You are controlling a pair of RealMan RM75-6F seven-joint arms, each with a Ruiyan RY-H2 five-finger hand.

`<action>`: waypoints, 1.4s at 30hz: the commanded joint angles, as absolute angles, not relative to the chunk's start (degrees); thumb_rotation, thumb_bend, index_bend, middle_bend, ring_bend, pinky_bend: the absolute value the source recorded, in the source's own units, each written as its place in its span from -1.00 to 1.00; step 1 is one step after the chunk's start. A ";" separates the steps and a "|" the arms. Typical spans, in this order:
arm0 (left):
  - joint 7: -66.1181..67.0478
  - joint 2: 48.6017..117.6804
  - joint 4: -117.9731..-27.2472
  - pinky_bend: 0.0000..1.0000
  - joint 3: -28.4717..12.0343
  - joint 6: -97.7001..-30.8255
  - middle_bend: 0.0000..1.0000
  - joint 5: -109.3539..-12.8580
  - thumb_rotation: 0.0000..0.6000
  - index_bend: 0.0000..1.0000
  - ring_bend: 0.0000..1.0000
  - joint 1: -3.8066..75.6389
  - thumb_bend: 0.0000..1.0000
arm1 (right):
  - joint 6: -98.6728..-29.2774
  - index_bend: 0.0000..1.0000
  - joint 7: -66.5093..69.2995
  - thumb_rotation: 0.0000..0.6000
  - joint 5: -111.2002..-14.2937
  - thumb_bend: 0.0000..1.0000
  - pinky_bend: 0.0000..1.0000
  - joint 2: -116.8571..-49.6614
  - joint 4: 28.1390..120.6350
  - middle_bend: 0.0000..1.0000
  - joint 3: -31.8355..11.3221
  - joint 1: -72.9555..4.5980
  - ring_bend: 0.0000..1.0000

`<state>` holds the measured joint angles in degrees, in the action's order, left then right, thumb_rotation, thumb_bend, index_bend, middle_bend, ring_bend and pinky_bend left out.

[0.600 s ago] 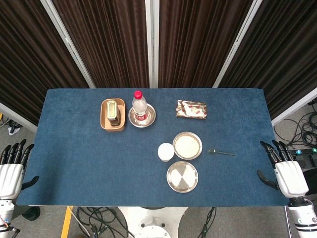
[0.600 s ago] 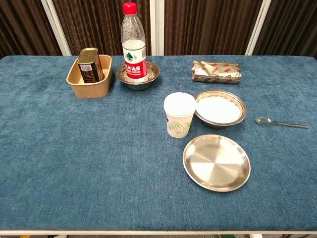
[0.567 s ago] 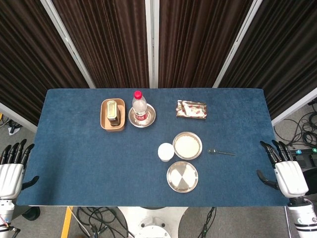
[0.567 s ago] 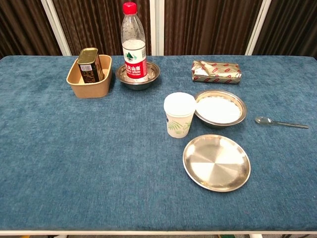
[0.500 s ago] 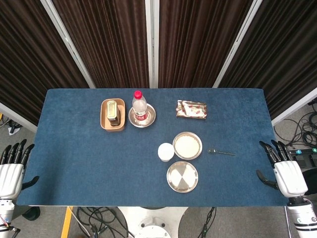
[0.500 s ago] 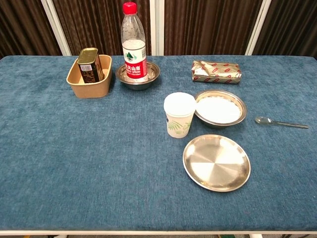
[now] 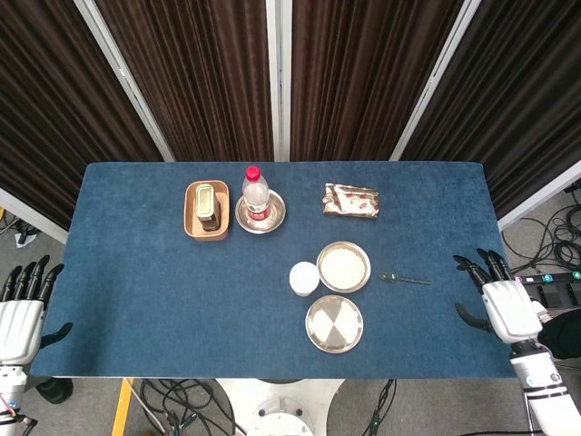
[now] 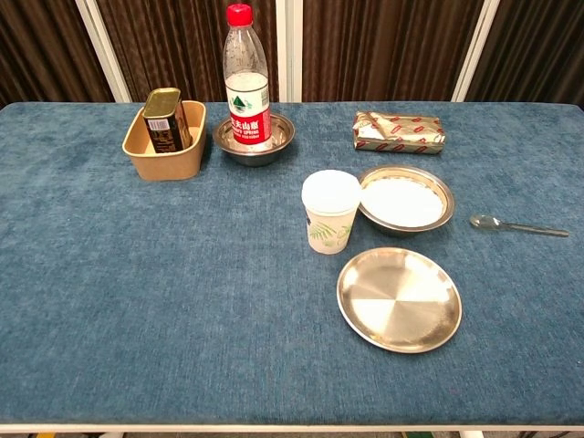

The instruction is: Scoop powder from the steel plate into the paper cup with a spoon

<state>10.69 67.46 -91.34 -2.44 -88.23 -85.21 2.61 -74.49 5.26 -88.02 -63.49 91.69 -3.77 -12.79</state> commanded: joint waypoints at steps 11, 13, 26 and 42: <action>10.69 67.96 -91.24 -0.89 -2.36 -87.53 -0.79 -84.36 1.00 -0.69 -0.88 2.53 -0.73 | -53.45 -0.20 0.62 1.00 -75.19 -0.65 -0.77 -80.40 72.69 -0.13 -7.93 -26.19 -0.69; 10.85 67.96 -91.29 -0.89 -2.34 -87.33 -0.79 -84.22 1.00 -0.69 -0.88 2.57 -0.73 | -51.98 -0.13 1.00 1.00 -74.45 -0.66 -0.77 -82.27 70.15 -0.11 -7.93 -27.05 -0.69; 10.97 68.26 -91.18 -0.89 -2.43 -86.79 -0.79 -83.91 1.00 -0.69 -0.88 2.85 -0.73 | -46.37 -0.03 -1.68 1.00 -71.55 -0.65 -0.77 -86.39 64.28 -0.07 -7.20 -30.29 -0.68; 10.11 68.57 -90.32 -0.89 -2.44 -86.63 -0.79 -83.67 1.00 -0.69 -0.88 2.84 -0.73 | -43.55 -0.02 -5.68 1.00 -68.25 -0.47 -0.77 -86.47 64.76 0.00 -6.91 -32.10 -0.62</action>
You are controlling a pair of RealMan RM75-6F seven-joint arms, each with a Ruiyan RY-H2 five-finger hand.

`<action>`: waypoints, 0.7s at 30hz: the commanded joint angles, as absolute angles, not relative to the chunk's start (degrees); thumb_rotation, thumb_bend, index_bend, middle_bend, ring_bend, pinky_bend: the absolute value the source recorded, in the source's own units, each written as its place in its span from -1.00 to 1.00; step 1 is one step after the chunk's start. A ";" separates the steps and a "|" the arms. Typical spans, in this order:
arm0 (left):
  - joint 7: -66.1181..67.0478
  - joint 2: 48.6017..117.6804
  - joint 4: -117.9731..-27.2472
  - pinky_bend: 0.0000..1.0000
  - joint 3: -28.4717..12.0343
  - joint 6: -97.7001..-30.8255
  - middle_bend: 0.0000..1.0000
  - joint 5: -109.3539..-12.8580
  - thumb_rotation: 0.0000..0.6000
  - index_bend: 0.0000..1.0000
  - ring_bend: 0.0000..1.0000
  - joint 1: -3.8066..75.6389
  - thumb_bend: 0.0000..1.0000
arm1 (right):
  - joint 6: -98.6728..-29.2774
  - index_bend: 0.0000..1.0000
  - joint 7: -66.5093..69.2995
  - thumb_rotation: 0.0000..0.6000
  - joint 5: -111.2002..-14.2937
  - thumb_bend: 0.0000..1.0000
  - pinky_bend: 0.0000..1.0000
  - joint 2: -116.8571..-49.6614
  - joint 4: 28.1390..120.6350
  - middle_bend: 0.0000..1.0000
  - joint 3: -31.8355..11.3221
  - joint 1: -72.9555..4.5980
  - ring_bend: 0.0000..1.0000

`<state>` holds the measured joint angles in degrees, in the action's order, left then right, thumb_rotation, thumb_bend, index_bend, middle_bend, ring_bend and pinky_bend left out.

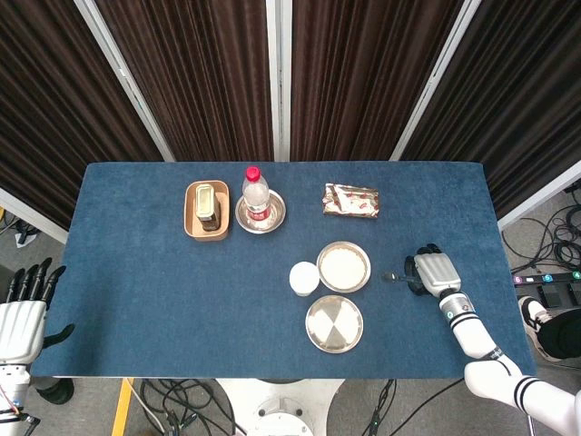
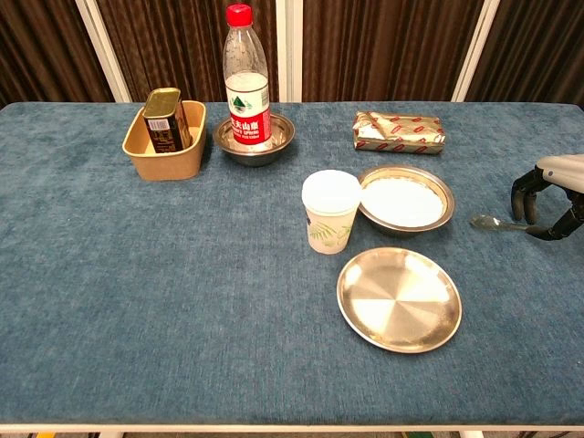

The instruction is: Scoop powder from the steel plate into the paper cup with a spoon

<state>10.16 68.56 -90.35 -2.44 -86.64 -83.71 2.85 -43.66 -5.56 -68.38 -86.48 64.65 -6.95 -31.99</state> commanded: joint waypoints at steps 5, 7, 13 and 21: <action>9.82 68.73 -90.00 -0.89 -2.30 -86.39 -0.79 -83.64 1.00 -0.69 -0.88 2.84 -0.73 | -43.04 -0.01 -6.59 1.00 -67.68 -0.46 -0.77 -86.46 64.80 0.00 -6.60 -32.49 -0.62; 9.71 68.81 -89.86 -0.89 -2.29 -86.45 -0.79 -83.66 1.00 -0.69 -0.88 2.81 -0.73 | -43.00 -0.01 -6.99 1.00 -67.43 -0.45 -0.77 -86.42 64.78 0.00 -6.42 -32.50 -0.62; 9.49 69.04 -89.56 -0.89 -2.25 -86.25 -0.79 -83.58 1.00 -0.69 -0.88 2.85 -0.73 | -43.10 -0.01 -7.46 1.00 -67.13 -0.43 -0.77 -86.65 64.53 0.00 -6.12 -32.61 -0.62; 8.95 69.32 -89.05 -0.89 -2.28 -86.22 -0.79 -83.32 1.00 -0.69 -0.88 2.73 -0.73 | -42.74 -0.01 -7.53 1.00 -67.07 -0.39 -0.77 -87.18 63.82 0.01 -5.87 -33.04 -0.62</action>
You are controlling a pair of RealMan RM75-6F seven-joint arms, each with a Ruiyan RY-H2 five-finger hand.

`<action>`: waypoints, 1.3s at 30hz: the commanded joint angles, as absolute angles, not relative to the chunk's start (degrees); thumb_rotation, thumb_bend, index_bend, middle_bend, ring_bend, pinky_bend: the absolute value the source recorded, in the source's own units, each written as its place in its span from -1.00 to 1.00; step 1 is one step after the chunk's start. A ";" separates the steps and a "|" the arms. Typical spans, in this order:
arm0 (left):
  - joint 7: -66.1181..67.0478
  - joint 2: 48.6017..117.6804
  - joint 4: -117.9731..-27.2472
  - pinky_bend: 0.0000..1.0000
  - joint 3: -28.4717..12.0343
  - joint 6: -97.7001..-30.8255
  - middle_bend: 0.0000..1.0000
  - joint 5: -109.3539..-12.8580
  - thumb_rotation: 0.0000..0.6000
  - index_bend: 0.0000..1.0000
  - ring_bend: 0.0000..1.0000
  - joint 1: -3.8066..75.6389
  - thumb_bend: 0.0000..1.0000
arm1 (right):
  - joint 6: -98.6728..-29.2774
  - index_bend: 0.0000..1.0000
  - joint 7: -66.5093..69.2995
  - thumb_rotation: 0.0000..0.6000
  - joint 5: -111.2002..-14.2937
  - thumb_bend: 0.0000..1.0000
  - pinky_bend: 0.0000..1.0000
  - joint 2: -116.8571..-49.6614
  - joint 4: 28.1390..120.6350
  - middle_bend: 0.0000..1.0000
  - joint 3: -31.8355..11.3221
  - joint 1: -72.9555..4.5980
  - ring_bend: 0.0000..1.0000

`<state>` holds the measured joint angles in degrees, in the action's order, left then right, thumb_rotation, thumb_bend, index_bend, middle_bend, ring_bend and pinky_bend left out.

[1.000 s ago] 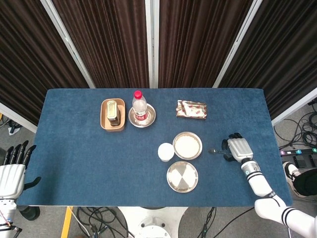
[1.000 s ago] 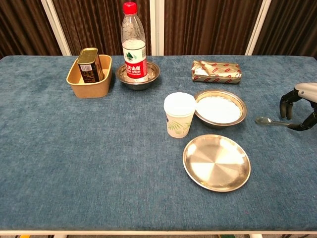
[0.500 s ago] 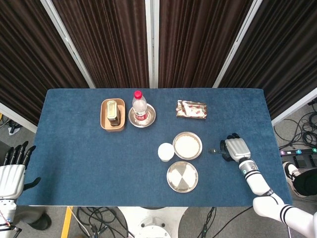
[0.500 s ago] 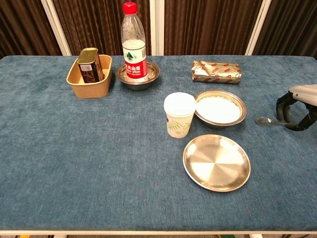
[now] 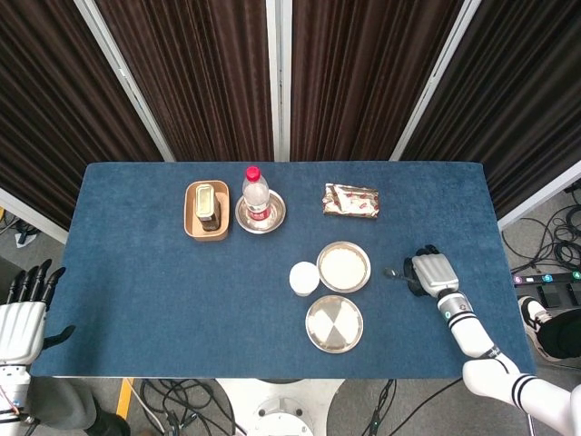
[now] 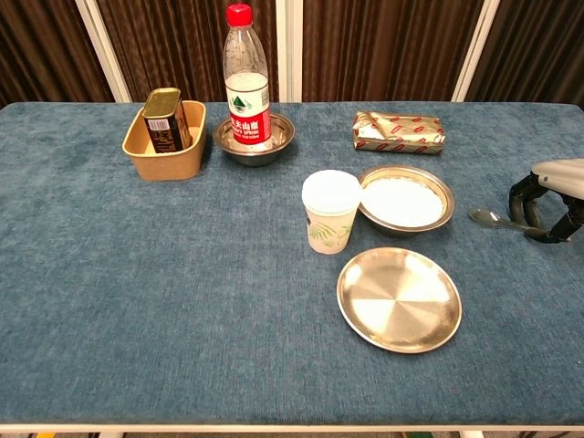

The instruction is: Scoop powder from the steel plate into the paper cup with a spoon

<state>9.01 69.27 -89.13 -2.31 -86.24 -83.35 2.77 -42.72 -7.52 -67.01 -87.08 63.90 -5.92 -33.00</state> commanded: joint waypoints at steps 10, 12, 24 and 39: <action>7.81 69.60 -88.21 -0.89 -2.21 -86.23 -0.79 -83.34 1.00 -0.69 -0.88 2.59 -0.73 | -42.73 -0.01 -7.15 1.00 -68.65 -0.33 -0.77 -87.11 63.52 0.05 -5.10 -33.52 -0.60; 7.70 69.63 -88.11 -0.89 -2.29 -86.29 -0.79 -83.38 1.00 -0.69 -0.88 2.62 -0.73 | -42.89 0.00 -7.20 1.00 -69.23 -0.31 -0.77 -86.35 64.07 0.05 -4.88 -33.58 -0.59; 7.65 69.77 -88.05 -0.89 -2.34 -86.55 -0.79 -83.77 1.00 -0.69 -0.88 2.69 -0.73 | -41.43 0.06 -14.60 1.00 -69.95 -0.30 -0.76 -72.55 78.26 0.09 -4.35 -36.27 -0.58; 7.13 70.15 -87.59 -0.89 -2.54 -87.13 -0.79 -84.13 1.00 -0.69 -0.88 2.64 -0.73 | -31.91 0.09 -38.00 1.00 -57.24 -0.28 -0.76 -69.71 86.73 0.10 -4.09 -53.54 -0.58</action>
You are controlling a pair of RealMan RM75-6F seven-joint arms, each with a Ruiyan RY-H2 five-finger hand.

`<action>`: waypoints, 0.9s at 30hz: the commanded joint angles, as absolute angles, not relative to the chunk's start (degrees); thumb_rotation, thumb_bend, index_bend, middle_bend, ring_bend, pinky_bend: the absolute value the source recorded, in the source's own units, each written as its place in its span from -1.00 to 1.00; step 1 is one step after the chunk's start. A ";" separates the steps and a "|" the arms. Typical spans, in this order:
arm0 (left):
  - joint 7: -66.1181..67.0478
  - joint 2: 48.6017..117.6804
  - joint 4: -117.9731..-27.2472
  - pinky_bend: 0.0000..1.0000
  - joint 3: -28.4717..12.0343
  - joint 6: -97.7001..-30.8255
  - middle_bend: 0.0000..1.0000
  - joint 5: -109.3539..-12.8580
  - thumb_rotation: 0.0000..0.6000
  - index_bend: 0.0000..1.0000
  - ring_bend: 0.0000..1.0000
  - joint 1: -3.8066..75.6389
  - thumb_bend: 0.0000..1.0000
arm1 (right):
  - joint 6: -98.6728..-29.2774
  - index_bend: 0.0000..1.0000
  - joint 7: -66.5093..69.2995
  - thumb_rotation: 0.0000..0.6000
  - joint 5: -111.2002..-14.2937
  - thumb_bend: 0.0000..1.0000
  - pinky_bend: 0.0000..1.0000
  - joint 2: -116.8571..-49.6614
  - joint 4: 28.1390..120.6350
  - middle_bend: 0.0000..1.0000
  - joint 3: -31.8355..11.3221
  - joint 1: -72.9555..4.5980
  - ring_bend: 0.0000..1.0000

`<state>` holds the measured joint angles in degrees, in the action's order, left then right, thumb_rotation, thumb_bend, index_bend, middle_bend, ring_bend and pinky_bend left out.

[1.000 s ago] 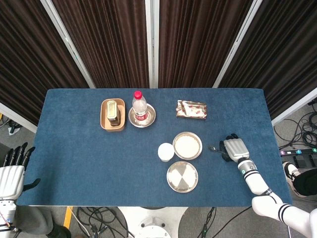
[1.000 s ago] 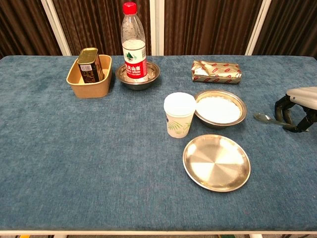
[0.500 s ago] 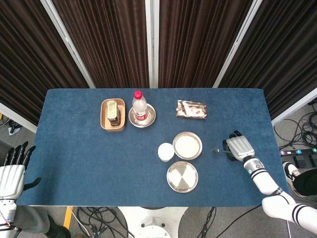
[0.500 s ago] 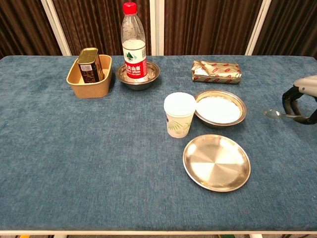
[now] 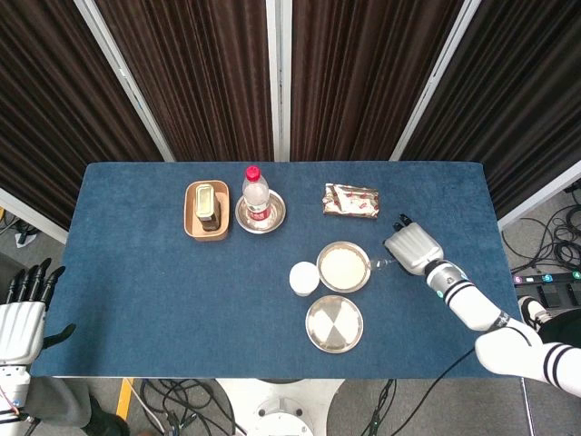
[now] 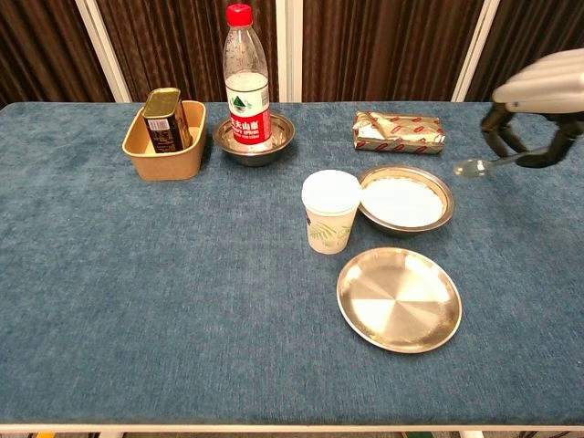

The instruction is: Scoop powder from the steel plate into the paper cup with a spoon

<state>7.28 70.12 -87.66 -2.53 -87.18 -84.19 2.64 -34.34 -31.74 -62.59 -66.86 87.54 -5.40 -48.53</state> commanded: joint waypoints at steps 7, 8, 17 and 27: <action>6.26 70.35 -87.00 -0.89 -2.52 -87.04 -0.79 -84.12 1.00 -0.69 -0.88 2.61 -0.73 | -33.65 0.09 -49.40 1.00 -45.62 -0.27 -0.76 -76.17 84.07 0.10 1.26 -61.52 -0.58; 6.14 70.36 -86.93 -0.89 -2.54 -87.08 -0.79 -84.14 1.00 -0.69 -0.88 2.60 -0.73 | -34.18 0.09 -50.99 1.00 -44.18 -0.27 -0.76 -76.77 83.80 0.10 2.08 -62.51 -0.58; 5.15 70.70 -86.12 -0.89 -2.44 -87.12 -0.79 -84.09 1.00 -0.69 -0.88 2.41 -0.73 | -40.76 0.09 -61.35 1.00 -31.76 -0.27 -0.78 -82.63 82.30 0.10 7.29 -69.26 -0.58; 4.23 71.04 -85.34 -0.89 -2.36 -86.92 -0.79 -83.87 1.00 -0.69 -0.88 2.26 -0.73 | -44.47 0.09 -60.00 1.00 -31.56 -0.27 -0.80 -86.51 80.94 0.10 6.93 -70.02 -0.58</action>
